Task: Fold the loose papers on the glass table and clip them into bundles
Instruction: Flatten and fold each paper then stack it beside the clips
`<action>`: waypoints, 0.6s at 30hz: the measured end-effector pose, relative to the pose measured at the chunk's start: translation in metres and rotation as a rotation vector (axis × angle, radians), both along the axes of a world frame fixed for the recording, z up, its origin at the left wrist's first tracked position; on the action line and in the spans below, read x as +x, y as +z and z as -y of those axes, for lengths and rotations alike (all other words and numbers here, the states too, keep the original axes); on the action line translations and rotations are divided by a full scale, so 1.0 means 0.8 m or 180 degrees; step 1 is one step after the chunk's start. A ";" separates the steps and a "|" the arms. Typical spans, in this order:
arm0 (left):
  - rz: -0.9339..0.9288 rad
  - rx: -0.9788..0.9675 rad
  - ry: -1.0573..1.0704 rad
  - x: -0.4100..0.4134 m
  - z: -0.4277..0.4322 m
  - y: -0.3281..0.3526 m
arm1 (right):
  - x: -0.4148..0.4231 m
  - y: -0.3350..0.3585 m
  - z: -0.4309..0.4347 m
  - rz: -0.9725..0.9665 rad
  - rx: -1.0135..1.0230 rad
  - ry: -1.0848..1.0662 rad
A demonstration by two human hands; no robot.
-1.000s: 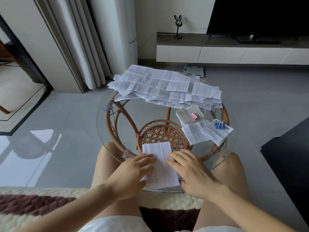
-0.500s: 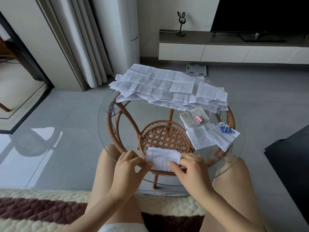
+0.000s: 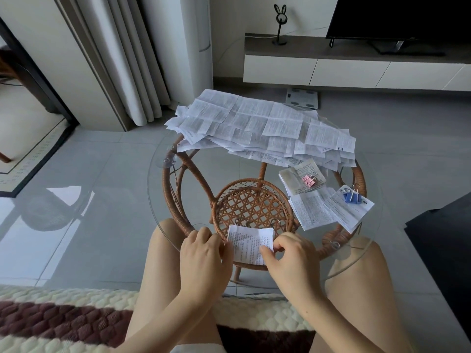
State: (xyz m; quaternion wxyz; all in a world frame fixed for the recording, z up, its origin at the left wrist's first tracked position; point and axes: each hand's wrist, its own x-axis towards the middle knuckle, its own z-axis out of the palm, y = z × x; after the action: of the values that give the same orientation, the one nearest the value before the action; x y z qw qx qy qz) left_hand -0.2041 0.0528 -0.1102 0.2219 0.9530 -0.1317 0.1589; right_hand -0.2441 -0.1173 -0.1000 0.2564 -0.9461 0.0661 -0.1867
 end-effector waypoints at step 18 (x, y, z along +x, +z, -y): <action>-0.0058 0.0725 -0.1872 0.016 -0.006 0.002 | 0.005 0.012 -0.001 -0.0049 -0.0291 -0.0206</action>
State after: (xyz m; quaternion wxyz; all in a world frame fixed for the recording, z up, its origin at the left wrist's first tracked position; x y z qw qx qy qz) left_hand -0.1912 0.0573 -0.1087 0.1513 0.8942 -0.4166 0.0636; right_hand -0.2398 -0.1162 -0.0906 0.2061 -0.9556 0.0901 -0.1905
